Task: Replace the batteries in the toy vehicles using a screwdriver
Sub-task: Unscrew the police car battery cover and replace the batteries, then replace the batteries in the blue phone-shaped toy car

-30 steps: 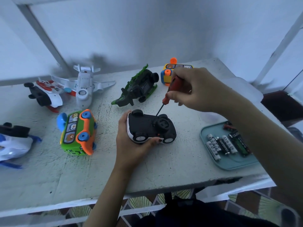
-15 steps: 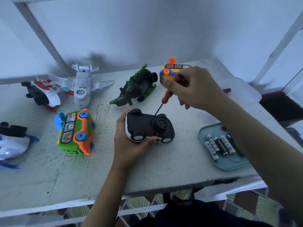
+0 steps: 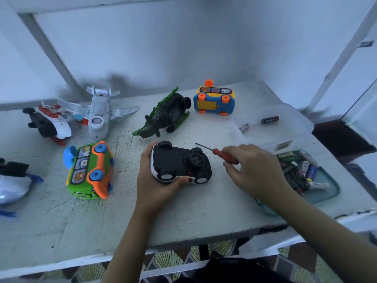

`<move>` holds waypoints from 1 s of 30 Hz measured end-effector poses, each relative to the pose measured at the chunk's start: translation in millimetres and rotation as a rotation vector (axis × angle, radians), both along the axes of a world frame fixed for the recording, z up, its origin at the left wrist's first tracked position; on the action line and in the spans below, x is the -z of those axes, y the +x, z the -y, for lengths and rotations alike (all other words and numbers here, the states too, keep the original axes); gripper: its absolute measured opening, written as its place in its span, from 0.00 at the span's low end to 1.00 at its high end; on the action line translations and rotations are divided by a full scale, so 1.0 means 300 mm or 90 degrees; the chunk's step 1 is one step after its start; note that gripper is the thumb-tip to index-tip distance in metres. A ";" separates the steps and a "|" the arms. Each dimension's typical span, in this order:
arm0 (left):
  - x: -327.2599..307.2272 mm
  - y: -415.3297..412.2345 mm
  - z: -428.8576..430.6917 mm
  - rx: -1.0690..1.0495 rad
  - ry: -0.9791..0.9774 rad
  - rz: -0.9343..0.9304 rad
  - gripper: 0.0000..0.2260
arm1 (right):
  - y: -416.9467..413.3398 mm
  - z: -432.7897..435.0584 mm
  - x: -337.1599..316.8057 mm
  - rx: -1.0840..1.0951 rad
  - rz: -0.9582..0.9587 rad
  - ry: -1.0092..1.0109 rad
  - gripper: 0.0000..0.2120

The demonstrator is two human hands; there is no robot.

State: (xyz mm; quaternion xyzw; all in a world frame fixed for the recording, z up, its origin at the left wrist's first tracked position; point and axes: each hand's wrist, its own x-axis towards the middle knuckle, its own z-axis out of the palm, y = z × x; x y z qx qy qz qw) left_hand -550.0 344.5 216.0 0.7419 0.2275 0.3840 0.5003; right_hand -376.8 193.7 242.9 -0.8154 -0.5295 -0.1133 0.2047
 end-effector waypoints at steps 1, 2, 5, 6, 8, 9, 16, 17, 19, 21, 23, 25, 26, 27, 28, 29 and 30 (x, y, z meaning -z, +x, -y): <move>0.001 -0.002 -0.001 0.006 -0.002 -0.001 0.40 | -0.011 0.004 0.012 0.005 0.012 -0.011 0.09; 0.002 -0.004 -0.001 0.012 -0.003 -0.004 0.40 | -0.018 0.008 0.025 0.004 0.019 -0.015 0.10; 0.006 -0.011 -0.007 0.027 -0.012 -0.012 0.41 | -0.031 0.008 0.045 0.010 0.010 -0.043 0.10; 0.009 -0.013 -0.011 0.031 -0.021 -0.013 0.40 | -0.032 0.006 0.048 0.014 0.011 -0.059 0.10; 0.011 -0.016 -0.017 0.032 -0.034 -0.019 0.40 | -0.031 0.000 0.045 0.018 0.006 -0.089 0.10; 0.010 -0.015 -0.019 0.030 -0.038 -0.023 0.40 | -0.032 -0.004 0.039 0.009 -0.007 -0.098 0.12; -0.045 0.003 0.000 -0.021 -0.083 -0.009 0.36 | -0.094 -0.037 0.001 -0.160 -0.152 -0.089 0.40; -0.057 0.007 0.003 -0.032 -0.086 -0.007 0.35 | -0.102 -0.046 0.001 -0.160 -0.146 -0.074 0.43; -0.089 0.021 0.005 -0.053 -0.097 -0.005 0.33 | -0.116 -0.064 0.000 -0.147 -0.127 -0.033 0.47; -0.134 0.039 0.010 -0.078 -0.112 -0.014 0.32 | -0.119 -0.083 -0.007 -0.124 -0.096 0.019 0.47; -0.187 0.063 0.014 -0.093 -0.128 -0.028 0.28 | -0.114 -0.102 -0.024 -0.100 -0.057 0.085 0.44; -0.240 0.093 0.013 -0.088 -0.137 -0.062 0.27 | -0.100 -0.117 -0.044 -0.087 -0.008 0.155 0.37; -0.266 0.108 0.008 -0.082 -0.136 -0.078 0.28 | -0.089 -0.124 -0.057 -0.088 -0.003 0.179 0.33; -0.287 0.123 0.004 -0.077 -0.129 -0.086 0.29 | -0.075 -0.130 -0.070 -0.091 -0.027 0.192 0.31; -0.312 0.138 0.001 -0.072 -0.122 -0.088 0.29 | -0.060 -0.135 -0.087 -0.089 -0.076 0.199 0.28; -0.332 0.155 -0.005 -0.065 -0.113 -0.086 0.29 | -0.042 -0.140 -0.104 -0.080 -0.137 0.209 0.26; -0.355 0.176 -0.010 -0.051 -0.107 -0.077 0.28 | -0.019 -0.144 -0.120 -0.066 -0.201 0.226 0.25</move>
